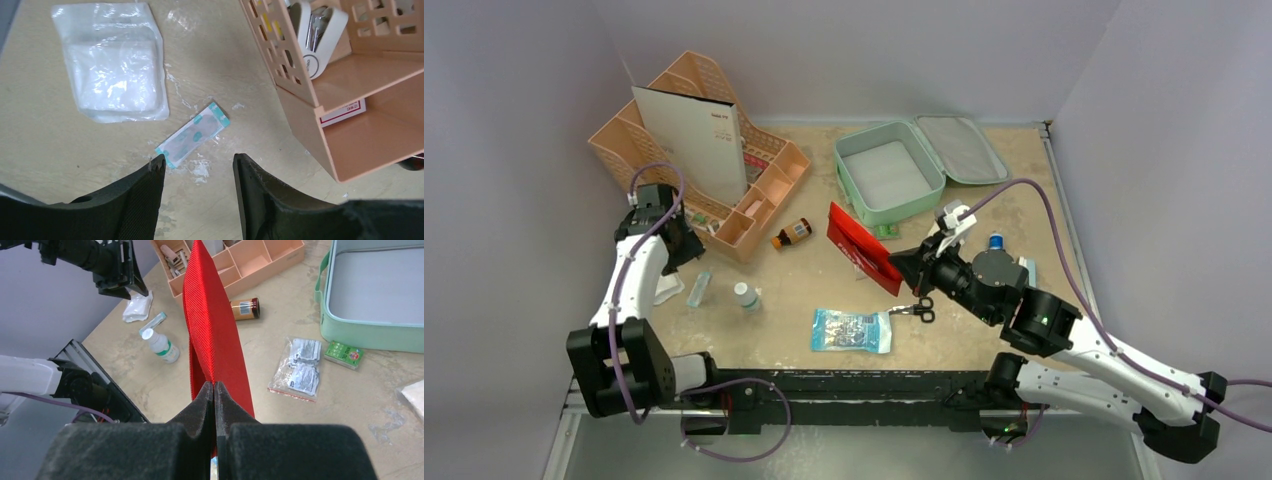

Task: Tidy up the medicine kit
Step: Pick up the medical item at the center of the board.

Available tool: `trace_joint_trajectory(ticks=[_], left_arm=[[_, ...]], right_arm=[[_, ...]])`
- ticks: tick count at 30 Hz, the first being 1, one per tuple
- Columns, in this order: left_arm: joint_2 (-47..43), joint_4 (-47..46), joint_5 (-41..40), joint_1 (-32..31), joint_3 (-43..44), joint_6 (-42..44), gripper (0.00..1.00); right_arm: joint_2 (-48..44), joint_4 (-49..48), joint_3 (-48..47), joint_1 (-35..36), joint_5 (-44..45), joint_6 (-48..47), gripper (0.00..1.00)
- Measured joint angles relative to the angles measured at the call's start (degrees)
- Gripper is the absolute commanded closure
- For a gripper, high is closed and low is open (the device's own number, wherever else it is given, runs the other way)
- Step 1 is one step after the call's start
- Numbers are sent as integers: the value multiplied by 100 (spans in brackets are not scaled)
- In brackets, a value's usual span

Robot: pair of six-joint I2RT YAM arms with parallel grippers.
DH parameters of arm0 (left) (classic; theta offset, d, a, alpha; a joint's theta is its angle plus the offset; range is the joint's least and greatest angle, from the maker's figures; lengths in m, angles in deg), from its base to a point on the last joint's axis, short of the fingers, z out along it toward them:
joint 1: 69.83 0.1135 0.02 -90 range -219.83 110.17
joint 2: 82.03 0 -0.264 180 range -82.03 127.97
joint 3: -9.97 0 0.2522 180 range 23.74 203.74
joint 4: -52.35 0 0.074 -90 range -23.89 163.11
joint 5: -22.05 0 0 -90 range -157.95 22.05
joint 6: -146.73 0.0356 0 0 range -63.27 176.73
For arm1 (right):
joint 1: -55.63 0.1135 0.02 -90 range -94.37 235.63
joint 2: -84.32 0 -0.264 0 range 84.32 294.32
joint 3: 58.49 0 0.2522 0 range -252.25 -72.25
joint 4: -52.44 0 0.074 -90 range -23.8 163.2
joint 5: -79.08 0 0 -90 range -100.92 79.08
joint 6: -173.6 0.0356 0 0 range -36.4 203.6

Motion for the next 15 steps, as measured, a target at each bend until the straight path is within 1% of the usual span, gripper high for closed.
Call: trace_joint_trajectory(ticks=[4,8,11,15], left_arm=[[428,-291,483,315,-149,199,49],[885,-531,946,518,-175,299,47],[1189,-645,1119,540,-173,385,44],[1512,-680,1217,562,-173,442,43]], right_arm=[[-7,42,9,0,-13,0,100],[-68,98,35,0,-33,-2,100],[-116,127,39,0,-33,-9,100],[-114,138,39,0,-37,-9,100]])
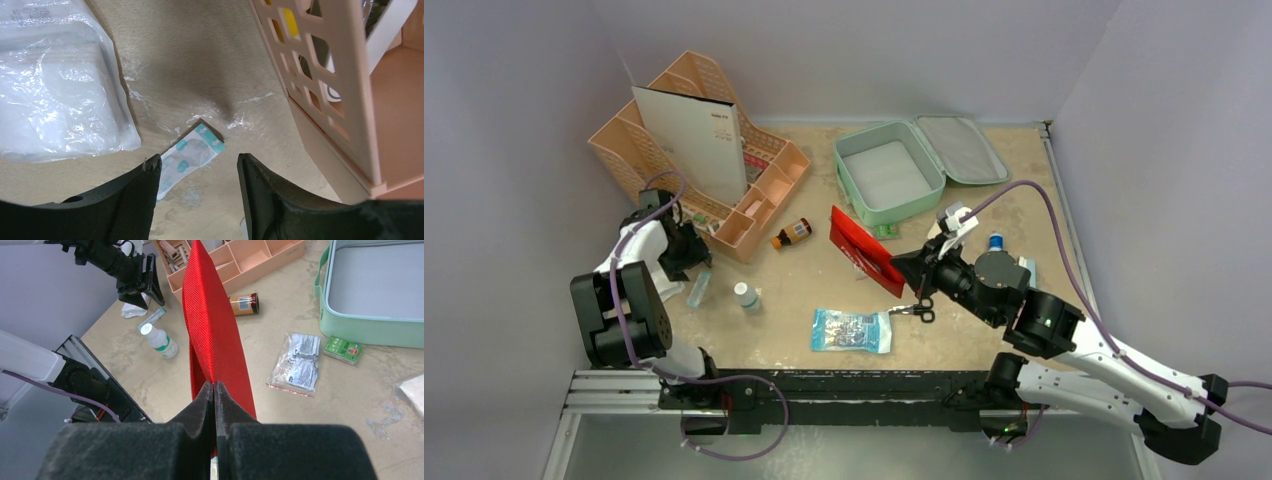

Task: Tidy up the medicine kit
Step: Pick up the medical item at the center of the board.

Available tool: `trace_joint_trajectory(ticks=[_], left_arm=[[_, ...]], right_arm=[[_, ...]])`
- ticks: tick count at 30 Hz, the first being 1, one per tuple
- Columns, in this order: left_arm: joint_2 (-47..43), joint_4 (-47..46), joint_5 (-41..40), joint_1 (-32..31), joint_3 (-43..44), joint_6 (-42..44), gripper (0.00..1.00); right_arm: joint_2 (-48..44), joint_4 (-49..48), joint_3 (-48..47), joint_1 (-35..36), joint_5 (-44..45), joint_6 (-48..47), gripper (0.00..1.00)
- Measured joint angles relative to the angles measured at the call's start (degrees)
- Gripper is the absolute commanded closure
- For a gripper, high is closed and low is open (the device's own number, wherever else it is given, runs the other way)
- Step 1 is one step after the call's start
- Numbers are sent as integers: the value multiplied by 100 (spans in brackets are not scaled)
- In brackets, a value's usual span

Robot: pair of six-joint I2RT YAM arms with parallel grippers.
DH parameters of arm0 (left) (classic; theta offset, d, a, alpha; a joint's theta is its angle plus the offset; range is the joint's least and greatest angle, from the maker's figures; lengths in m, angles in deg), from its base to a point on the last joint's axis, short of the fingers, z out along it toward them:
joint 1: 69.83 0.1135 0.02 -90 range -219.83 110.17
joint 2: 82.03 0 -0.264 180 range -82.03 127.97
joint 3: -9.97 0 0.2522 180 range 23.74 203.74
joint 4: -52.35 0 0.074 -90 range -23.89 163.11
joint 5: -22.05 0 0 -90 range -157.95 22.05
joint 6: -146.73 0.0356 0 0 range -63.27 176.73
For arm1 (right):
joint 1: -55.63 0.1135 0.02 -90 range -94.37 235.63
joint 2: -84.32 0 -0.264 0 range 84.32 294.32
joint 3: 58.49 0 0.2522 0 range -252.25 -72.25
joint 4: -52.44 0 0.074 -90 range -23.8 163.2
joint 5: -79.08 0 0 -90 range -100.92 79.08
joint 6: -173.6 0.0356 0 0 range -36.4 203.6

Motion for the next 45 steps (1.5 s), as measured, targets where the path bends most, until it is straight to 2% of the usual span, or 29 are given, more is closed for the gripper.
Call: trace_joint_trajectory(ticks=[18,26,35,45], left_arm=[[44,293,66,52,-168,-85,46],[195,339,63,52,-205,-98,56],[402,361,61,46,-190,-79,63],[-4,396,710,42,-291,-420,65]], right_arm=[[-267,203,87,0,59,7,100],[-297,221,85,0,59,11,100],[-304,223,85,0,59,11,100],[-431,291,85,0,59,63,100]])
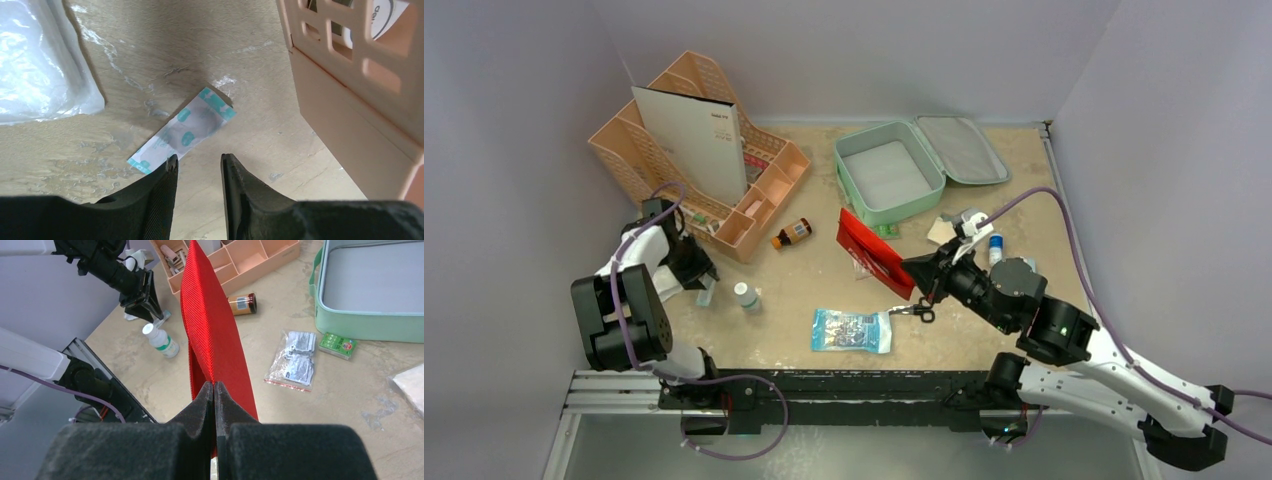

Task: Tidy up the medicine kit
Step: Pick up the medical item at the center of the board.

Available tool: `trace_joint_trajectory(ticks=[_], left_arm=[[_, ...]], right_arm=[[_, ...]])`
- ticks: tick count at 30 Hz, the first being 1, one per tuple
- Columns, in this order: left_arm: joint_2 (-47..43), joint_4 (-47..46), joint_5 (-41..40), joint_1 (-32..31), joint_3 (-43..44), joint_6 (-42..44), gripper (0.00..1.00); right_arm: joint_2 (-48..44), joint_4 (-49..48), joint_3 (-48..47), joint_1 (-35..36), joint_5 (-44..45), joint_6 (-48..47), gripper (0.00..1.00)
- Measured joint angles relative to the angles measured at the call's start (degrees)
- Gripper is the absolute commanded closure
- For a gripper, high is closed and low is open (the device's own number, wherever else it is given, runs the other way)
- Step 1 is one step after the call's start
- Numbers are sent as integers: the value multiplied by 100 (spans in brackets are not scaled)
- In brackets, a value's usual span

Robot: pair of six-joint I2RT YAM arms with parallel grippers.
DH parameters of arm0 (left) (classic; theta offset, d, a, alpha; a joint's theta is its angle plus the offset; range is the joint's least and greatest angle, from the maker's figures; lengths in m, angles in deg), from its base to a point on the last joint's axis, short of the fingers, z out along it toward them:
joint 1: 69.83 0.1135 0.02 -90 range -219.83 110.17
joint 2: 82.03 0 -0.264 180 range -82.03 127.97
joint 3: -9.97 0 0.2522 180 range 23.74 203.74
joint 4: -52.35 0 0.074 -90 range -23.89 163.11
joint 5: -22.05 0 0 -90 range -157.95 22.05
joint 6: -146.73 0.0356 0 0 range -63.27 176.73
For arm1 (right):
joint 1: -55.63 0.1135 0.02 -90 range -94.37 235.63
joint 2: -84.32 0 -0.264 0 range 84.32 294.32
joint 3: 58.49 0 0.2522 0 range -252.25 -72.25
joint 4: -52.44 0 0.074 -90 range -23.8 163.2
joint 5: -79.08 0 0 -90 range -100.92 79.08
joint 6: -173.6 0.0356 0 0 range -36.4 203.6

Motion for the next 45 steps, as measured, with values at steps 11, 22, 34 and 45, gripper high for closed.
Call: trace_joint_trajectory(ticks=[11,22,34,45], left_arm=[[44,151,-398,-2,116,297,63],[459,11,-240,-42,129,505,64],[590,81,-378,-81,245,455,100],[339,166,-553,-81,247,382,100]], right_arm=[[-31,90,0,0,-2,46,100],[-98,103,0,0,0,46,100],[-98,105,0,0,2,35,100],[-96,107,0,0,0,37,100]])
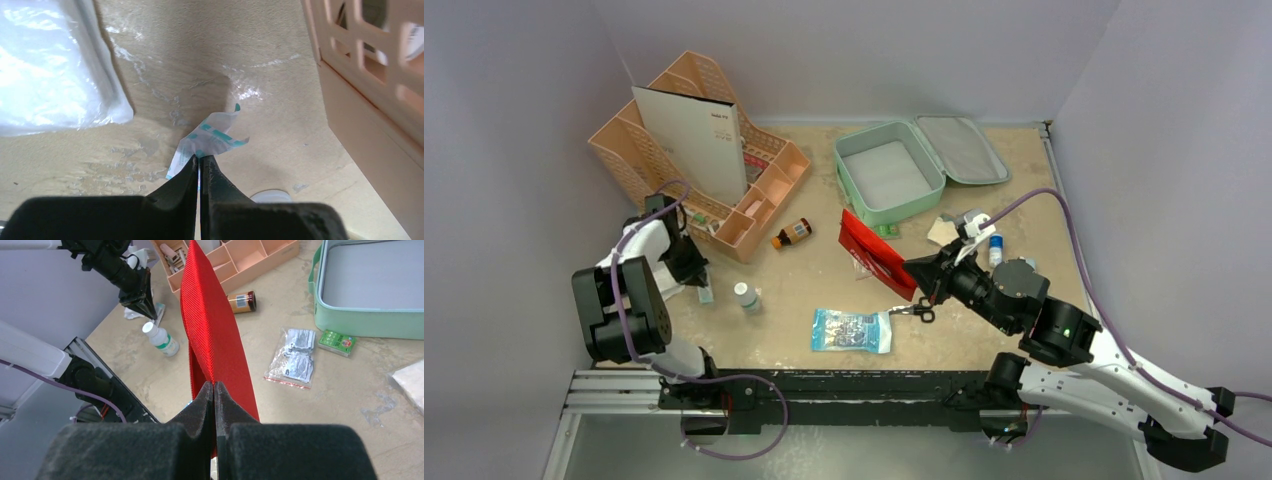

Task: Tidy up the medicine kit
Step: Pick up the medical item at the center of the board, then place the medical item at the medicine pouch.

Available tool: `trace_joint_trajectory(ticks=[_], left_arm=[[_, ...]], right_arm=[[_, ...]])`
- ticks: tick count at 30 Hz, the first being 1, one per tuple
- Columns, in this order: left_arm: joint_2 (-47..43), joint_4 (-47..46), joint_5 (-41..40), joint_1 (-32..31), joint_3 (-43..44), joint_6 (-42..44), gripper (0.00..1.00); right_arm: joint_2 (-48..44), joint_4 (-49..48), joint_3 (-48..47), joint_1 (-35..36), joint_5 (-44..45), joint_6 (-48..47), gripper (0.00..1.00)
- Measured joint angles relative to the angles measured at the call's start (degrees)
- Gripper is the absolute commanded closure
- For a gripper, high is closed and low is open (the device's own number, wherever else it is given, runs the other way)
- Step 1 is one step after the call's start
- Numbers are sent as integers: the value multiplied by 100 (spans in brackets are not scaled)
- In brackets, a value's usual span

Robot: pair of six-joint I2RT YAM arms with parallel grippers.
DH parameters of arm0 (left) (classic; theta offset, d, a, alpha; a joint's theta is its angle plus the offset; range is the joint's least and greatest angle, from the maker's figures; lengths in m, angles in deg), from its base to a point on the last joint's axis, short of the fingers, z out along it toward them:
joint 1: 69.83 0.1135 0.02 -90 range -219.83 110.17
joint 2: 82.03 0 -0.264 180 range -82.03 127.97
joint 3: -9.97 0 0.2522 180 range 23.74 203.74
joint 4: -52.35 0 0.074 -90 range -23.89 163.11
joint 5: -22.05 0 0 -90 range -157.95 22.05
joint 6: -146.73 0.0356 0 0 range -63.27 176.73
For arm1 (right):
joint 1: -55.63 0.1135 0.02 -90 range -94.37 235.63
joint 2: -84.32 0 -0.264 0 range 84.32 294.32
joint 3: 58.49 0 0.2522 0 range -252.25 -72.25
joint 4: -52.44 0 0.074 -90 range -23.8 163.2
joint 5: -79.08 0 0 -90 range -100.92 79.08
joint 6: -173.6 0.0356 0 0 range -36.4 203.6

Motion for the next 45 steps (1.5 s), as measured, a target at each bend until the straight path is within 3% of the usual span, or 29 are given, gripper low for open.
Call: trace_joint_trajectory(ticks=[16,24,29,35,45], left_arm=[[-1364,721,361,4,717,-474,100],[-2256,813,1604,7,1263,-780,100],[-2577,304,2846,-4,1419,-1447,100],[-2621,-962,4046,-337,1250,-2789,100],[-3034,-3071,4404,-1412,251,-4996,100]], right_arm=[[232,-13,0,0,-72,83,100],[498,-140,22,0,-177,52,100],[774,-461,66,0,-151,42,100],[1399,-1064,66,0,122,289,100],[1985,-1884,63,0,1097,1220,100]])
